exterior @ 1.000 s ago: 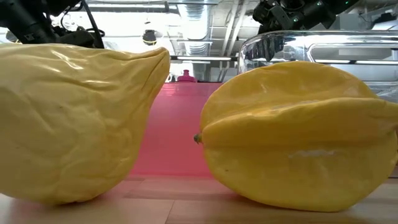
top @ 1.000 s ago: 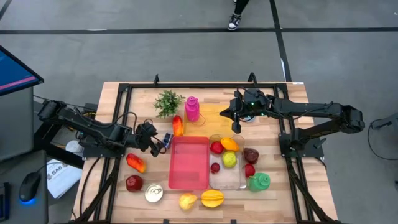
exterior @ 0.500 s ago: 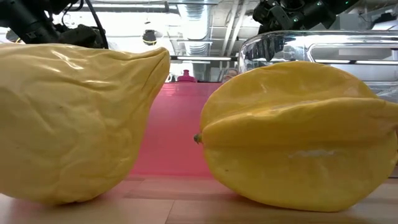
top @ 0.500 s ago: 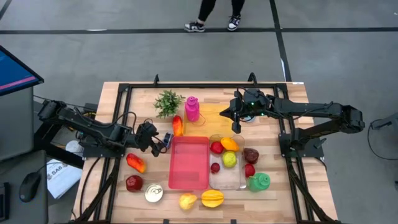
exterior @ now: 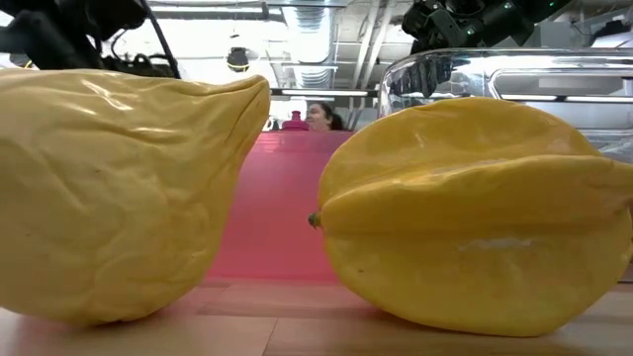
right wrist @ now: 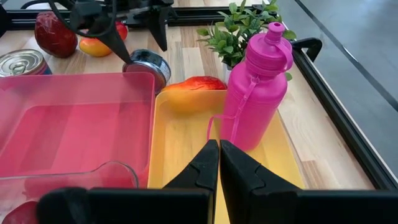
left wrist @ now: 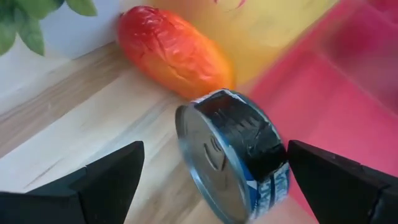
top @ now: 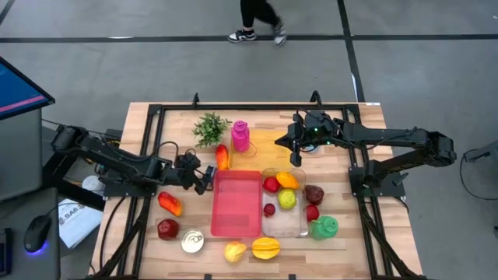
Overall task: Pick & Place Food Item
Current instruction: Put the blue tuna can into the red bin
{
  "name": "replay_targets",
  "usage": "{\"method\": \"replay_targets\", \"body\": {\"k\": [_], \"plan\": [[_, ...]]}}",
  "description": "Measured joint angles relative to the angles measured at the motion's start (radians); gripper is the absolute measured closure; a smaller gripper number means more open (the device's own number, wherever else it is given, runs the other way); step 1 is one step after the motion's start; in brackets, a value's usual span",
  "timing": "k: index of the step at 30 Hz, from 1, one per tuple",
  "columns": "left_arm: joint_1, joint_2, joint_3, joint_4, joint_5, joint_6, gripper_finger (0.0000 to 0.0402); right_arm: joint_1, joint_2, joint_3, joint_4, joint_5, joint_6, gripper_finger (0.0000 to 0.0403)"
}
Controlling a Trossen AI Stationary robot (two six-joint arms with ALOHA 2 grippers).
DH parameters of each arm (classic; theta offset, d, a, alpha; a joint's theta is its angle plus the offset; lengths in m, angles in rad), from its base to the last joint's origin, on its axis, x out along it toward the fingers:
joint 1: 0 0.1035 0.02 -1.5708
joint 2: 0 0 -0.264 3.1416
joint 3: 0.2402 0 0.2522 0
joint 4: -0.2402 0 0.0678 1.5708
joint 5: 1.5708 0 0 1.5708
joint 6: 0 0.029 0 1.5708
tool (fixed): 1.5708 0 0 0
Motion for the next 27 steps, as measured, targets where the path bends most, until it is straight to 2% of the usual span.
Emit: {"method": "replay_targets", "body": {"k": [7,16,22,27], "plan": [[0.026,0.046,-0.001,-0.009,0.001,-0.003,0.0018,0.000,0.000,0.000,-0.004,0.000,0.000,0.0392],[0.029,0.049,-0.002,-0.012,0.001,0.091,0.0018,0.000,0.000,0.000,-0.004,0.000,-0.001,0.0392],[0.029,0.087,-0.064,0.078,-0.003,0.091,0.0018,0.000,0.000,0.000,-0.004,0.000,0.000,0.0392],[0.029,0.130,-0.099,0.179,-0.058,0.094,0.0018,0.000,0.000,0.000,-0.003,0.000,0.000,0.0392]]}}
